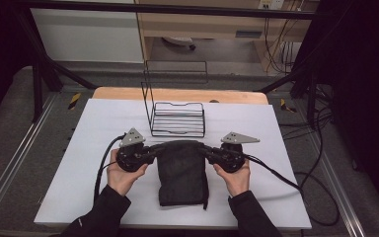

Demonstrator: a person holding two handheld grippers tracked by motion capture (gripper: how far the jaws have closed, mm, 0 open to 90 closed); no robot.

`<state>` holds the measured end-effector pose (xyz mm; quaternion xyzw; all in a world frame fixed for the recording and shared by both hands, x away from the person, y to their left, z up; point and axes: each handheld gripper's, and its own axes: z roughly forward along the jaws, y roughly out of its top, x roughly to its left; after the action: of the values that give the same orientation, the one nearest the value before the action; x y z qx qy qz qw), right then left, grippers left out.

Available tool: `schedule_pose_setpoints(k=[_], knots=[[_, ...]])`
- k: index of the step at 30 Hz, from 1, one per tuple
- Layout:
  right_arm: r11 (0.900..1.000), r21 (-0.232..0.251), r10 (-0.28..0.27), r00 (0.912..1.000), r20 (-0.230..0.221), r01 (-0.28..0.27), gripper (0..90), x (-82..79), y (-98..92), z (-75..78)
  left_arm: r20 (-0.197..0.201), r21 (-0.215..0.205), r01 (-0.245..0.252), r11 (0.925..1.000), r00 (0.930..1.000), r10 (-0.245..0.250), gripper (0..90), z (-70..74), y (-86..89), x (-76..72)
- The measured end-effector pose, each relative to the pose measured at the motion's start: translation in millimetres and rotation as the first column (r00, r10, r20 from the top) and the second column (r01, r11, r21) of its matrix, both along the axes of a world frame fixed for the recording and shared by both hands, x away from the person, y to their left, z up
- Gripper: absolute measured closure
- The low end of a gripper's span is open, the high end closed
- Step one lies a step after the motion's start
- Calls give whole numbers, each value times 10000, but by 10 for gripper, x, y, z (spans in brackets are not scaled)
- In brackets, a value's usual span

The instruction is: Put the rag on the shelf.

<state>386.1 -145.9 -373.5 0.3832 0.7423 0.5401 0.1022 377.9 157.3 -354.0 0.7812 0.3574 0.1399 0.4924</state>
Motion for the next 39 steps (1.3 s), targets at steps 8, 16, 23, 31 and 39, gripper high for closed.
schedule_pose_setpoints(k=[8, 16, 23, 31, 39], knots=[[9999, 132, -58, 9988, 476, 52, 823, -54, -15, 121, 385, -102, 12, 9999, 9993, -8, 801, 122, -3, -48], [9999, 133, -77, 9957, 924, 65, 830, -106, -35, 254, 763, -264, 149, 9995, 9970, -128, 804, 243, -6, -75], [9994, 274, -227, 9895, 1430, 189, 833, -160, -50, 424, 1254, -476, 202, 9987, 9920, -141, 806, 404, -7, -86], [9990, 279, -388, 9778, 2060, 338, 836, -176, -40, 648, 1846, -597, 260, 9979, 9827, -146, 808, 602, -3, -97], [9982, 366, -558, 9671, 2480, 482, 837, -178, -30, 782, 2282, -686, 309, 9972, 9735, -145, 810, 780, -11, -66]])
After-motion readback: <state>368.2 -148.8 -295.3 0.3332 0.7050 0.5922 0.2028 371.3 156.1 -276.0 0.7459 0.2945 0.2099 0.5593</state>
